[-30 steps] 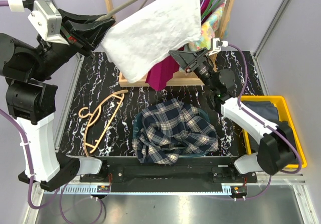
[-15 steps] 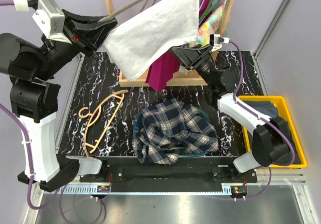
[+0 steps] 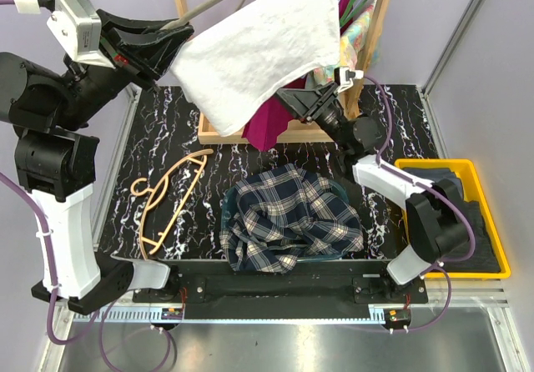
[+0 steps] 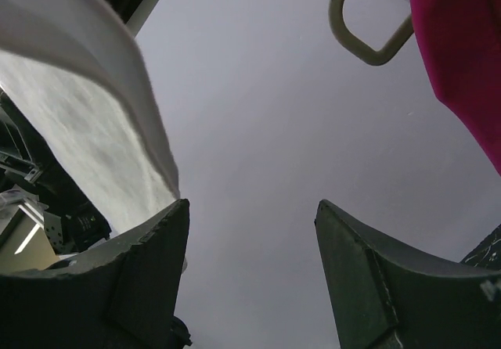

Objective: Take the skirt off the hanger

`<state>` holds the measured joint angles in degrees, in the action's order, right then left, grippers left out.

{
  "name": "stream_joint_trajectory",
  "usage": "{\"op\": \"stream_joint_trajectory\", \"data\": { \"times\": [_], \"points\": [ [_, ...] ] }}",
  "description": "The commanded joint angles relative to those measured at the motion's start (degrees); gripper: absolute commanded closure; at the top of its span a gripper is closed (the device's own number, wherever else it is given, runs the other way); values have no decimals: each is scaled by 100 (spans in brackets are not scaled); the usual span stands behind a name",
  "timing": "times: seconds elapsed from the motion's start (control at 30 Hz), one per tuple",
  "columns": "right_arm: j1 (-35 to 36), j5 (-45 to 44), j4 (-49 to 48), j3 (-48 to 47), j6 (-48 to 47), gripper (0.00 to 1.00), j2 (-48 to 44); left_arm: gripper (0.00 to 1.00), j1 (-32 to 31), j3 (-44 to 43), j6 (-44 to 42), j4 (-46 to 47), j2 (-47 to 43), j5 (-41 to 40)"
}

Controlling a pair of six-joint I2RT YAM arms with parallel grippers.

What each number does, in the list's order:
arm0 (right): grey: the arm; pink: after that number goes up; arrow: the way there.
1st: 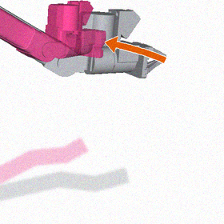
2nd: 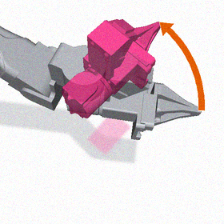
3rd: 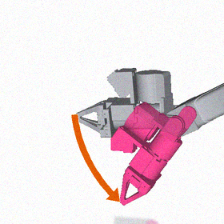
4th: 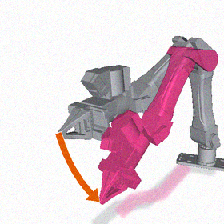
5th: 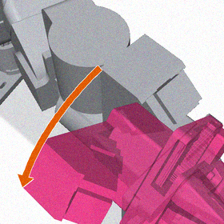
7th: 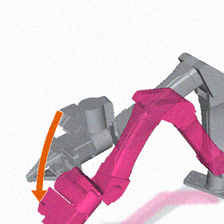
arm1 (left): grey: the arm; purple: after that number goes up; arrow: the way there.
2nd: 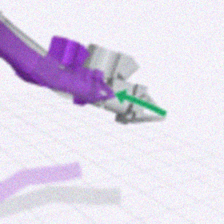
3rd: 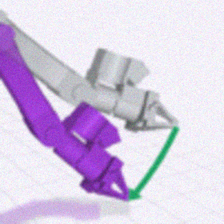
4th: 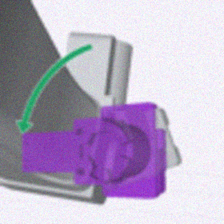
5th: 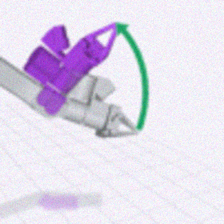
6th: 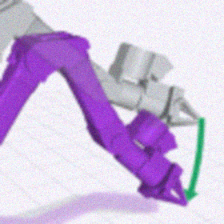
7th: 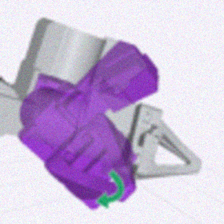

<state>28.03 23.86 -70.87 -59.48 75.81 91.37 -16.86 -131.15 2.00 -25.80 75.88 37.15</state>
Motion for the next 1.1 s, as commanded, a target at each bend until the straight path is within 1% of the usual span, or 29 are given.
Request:
{"op": "stream_joint_trajectory", "data": {
  "times": [0.0, 0.13, 0.2, 0.27, 0.43, 0.53, 0.67, 0.73, 0.87, 1.07],
  "points": [
    [-35, 163, -576, -308, 162, 27, 82, 100, -10, -200, -7, 629, -55, -67],
    [-35, 58, -752, -511, 302, 27, 118, 100, -10, -148, 46, 629, -38, -67],
    [-35, 23, -1023, -617, 425, 27, 179, 100, -19, -139, 72, 638, -20, -76],
    [-35, 101, -1418, -722, 601, 29, 275, 100, -28, -139, 107, 655, 15, -85],
    [-35, 172, -1737, -696, 733, 32, 390, 100, -45, -183, 152, 690, 94, -85],
    [-96, 268, -1746, -565, 795, 32, 530, 100, -54, -279, 125, 699, 138, -85],
    [-175, 322, -1878, 6, 804, 32, 663, 100, -54, -525, 90, 717, 252, -85],
    [-175, 435, -1878, 86, 611, 31, 584, 100, -54, -569, 73, 708, 270, -85],
    [-175, 734, -1878, -142, 452, 31, 592, 100, -54, -604, 37, 717, 287, -76],
    [-158, 831, -1878, -730, 487, 31, 663, 100, -107, -648, 143, 735, 358, -85]
  ]
}}
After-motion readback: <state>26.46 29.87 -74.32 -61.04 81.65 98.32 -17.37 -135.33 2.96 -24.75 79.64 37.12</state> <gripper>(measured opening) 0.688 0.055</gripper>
